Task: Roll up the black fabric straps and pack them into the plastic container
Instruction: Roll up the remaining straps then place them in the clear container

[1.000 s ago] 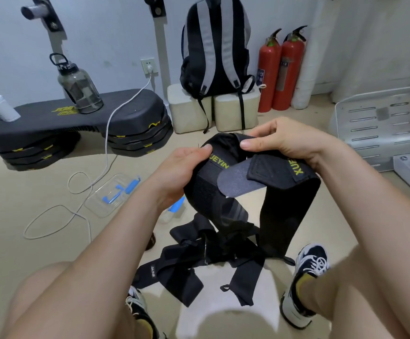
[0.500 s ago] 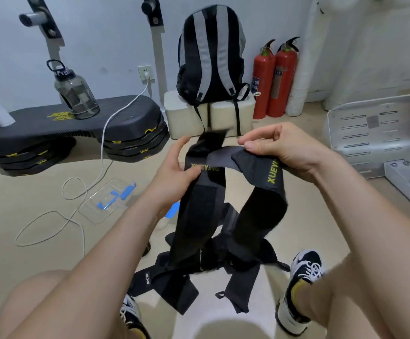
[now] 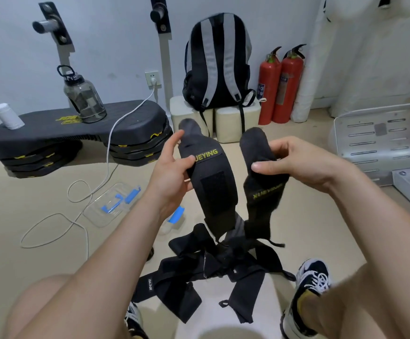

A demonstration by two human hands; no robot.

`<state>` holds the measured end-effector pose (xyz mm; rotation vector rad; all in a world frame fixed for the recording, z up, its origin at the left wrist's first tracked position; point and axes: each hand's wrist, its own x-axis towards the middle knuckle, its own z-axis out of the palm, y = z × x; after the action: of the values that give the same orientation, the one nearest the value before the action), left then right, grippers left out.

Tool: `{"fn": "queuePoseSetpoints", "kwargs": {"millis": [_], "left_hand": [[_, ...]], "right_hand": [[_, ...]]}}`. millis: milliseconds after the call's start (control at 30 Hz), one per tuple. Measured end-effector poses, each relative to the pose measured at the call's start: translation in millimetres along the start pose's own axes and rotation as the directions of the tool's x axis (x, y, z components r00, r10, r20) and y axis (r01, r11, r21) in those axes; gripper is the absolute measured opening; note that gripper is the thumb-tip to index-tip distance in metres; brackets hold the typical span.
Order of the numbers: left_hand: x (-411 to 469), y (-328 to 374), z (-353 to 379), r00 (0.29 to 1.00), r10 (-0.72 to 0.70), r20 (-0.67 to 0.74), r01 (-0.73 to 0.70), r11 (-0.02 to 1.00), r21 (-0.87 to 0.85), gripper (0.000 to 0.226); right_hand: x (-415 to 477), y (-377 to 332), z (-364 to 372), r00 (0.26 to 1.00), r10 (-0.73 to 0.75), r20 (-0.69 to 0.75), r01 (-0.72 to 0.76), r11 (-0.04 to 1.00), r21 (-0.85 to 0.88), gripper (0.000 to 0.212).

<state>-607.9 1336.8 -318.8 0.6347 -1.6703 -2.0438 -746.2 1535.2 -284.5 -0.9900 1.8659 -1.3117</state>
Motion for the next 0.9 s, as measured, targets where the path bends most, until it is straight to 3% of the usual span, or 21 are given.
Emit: {"fn": "queuePoseSetpoints", "kwargs": {"millis": [167,334,467,634,767,901], "left_hand": [[-1.5,5.7,-4.5,0.992,0.099,0.078,-0.097,0.995,-0.030,0.067],[-3.4,8.9,-2.1,0.983,0.134,0.122,-0.119,0.985,-0.125,0.073],[-4.3,13.5,-0.2,0.979,0.185,0.086,-0.162,0.962,-0.221,0.084],[-3.0,19.6,-1.0,0.989,0.145,-0.021,-0.142,0.907,-0.396,0.093],[2.4,22.7,-6.7,0.989,0.056,-0.134,-0.117,0.854,-0.507,0.077],[9.2,27.6,-22.2,0.987,0.044,-0.153,-0.113,0.873,-0.475,0.031]], "right_hand": [[4.2,-1.6,13.1,0.998,0.032,0.047,-0.043,0.961,0.273,0.030],[16.2,3.1,48.4,0.995,0.034,0.091,-0.062,0.944,0.325,0.028],[22.3,3.5,62.6,0.986,0.069,0.152,-0.122,0.920,0.372,0.034],[30.2,2.7,69.3,0.995,0.079,0.068,-0.101,0.892,0.441,0.039],[31.8,1.5,73.4,0.993,0.090,0.082,-0.116,0.902,0.415,0.030],[31.5,-1.9,72.3,0.993,0.118,0.028,-0.119,0.901,0.417,0.029]]}}
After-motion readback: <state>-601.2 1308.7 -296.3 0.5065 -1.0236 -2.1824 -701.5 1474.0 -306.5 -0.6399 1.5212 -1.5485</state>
